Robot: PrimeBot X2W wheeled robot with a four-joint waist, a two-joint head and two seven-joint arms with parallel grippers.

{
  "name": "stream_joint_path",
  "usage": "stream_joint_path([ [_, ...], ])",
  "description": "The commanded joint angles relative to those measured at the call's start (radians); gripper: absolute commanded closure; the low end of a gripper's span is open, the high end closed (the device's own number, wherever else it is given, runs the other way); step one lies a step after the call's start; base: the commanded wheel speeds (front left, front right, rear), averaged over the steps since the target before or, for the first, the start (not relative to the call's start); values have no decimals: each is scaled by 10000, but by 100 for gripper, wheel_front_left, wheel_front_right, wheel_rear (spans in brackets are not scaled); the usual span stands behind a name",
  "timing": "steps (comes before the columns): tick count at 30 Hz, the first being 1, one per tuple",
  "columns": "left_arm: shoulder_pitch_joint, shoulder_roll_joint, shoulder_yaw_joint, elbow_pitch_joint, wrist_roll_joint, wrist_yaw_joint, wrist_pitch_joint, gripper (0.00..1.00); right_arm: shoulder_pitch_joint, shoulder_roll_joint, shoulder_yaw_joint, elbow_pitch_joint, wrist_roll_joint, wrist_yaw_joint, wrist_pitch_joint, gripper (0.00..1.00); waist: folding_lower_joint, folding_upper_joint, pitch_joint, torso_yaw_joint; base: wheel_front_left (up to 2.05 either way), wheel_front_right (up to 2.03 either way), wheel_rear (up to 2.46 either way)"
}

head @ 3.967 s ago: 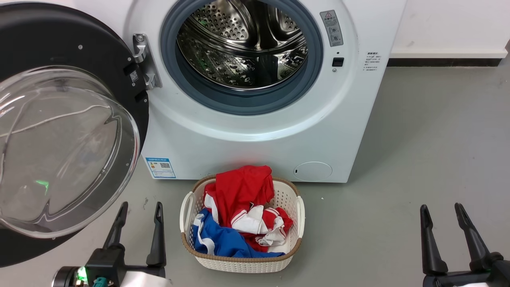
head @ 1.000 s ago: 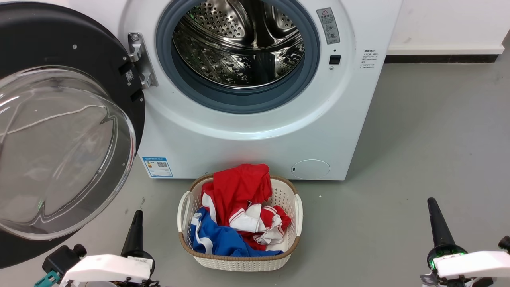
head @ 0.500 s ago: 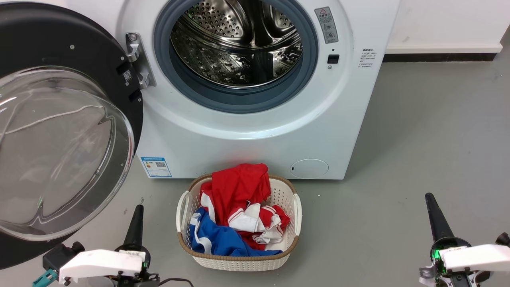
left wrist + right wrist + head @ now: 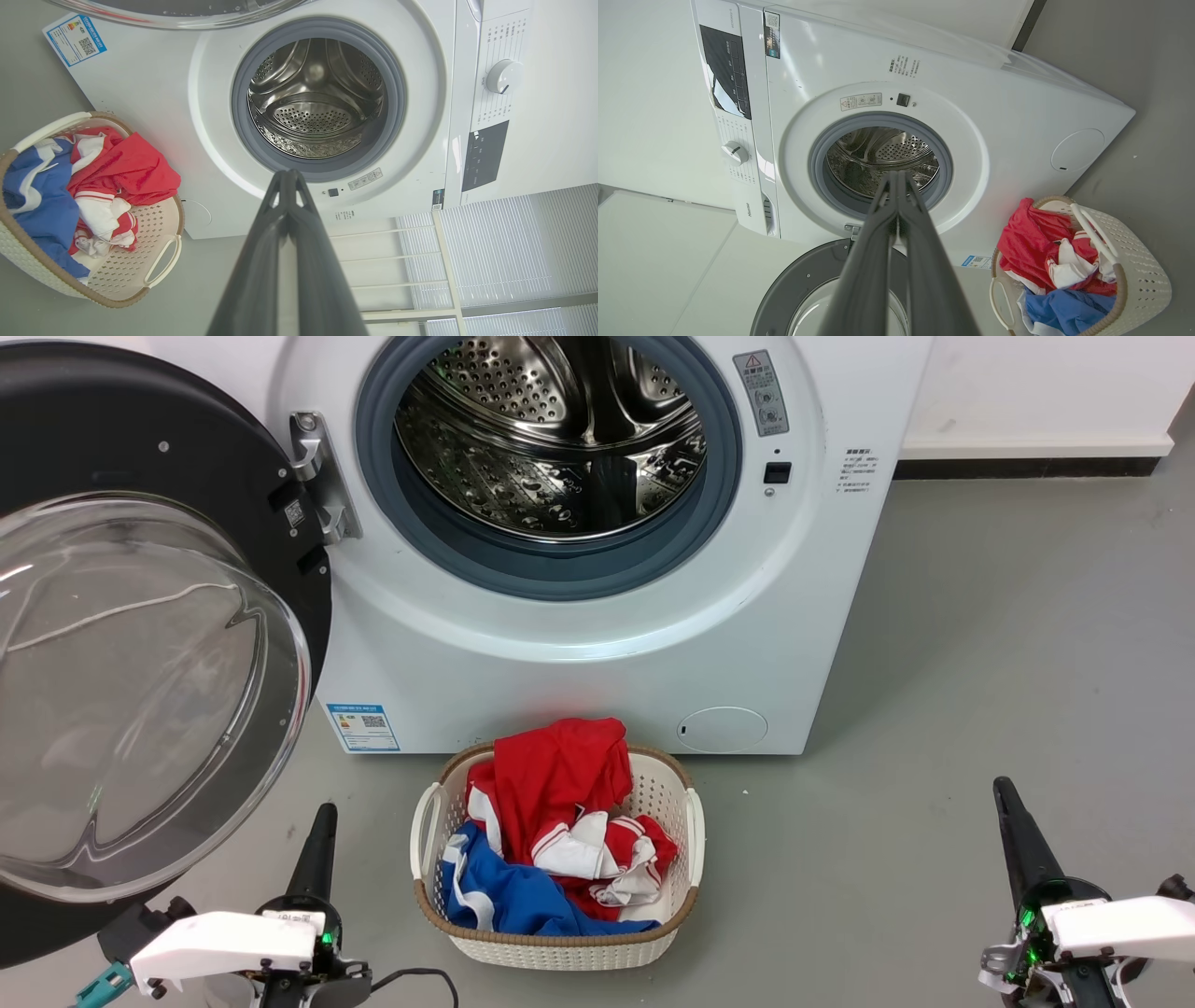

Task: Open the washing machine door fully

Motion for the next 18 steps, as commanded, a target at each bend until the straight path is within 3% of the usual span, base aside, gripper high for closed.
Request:
stream_joint_path([
  [1, -202, 19, 32, -10, -185, -82, 53, 100, -216, -48, -18, 8, 180, 4, 35, 100, 0, -1, 1, -3, 0, 0, 0],
  [18, -404, 18, 135, 154, -1572, -173, 396, 100, -502, -10, -92, 286, 1511, 4, 418, 100, 0, -1, 21, -57, 0, 0, 0],
])
